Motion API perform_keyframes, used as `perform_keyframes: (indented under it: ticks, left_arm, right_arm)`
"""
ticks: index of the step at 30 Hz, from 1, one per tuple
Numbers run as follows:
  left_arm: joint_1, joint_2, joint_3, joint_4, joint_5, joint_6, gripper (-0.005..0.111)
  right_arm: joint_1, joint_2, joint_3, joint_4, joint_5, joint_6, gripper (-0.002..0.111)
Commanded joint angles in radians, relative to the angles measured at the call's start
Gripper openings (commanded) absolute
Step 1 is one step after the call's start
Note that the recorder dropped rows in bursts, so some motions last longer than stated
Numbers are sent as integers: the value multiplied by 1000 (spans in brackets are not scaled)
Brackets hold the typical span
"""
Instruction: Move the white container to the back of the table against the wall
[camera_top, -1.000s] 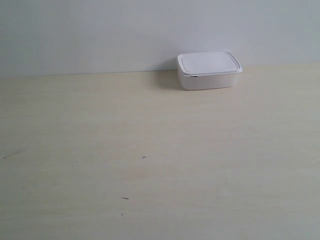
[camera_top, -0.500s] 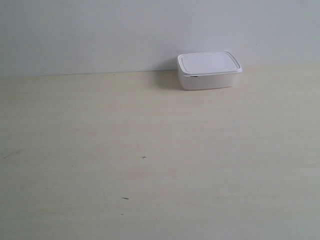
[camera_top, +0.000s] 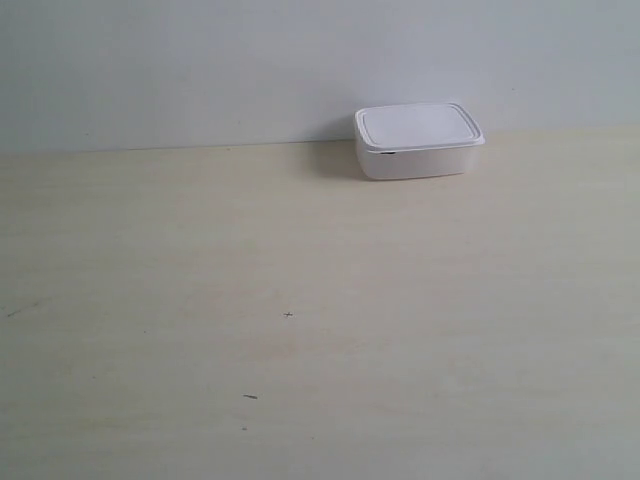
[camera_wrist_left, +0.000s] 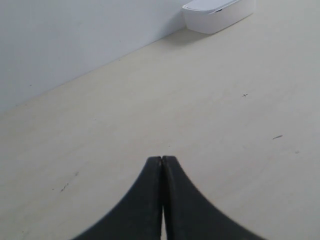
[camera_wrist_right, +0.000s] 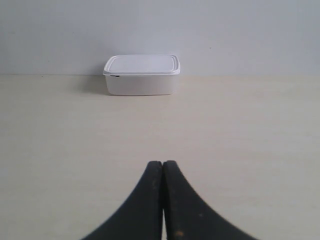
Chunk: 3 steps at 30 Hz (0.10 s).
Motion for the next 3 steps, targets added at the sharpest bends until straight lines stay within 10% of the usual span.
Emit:
perform_keyframes:
  ticks: [1, 3]
  left_arm:
    - [3, -6, 3, 0, -7, -3, 0]
    - [3, -6, 3, 0, -7, -3, 0]
  right_arm:
    - [4, -3, 5, -3, -3, 3, 0]
    - [4, -3, 5, -3, -3, 3, 0]
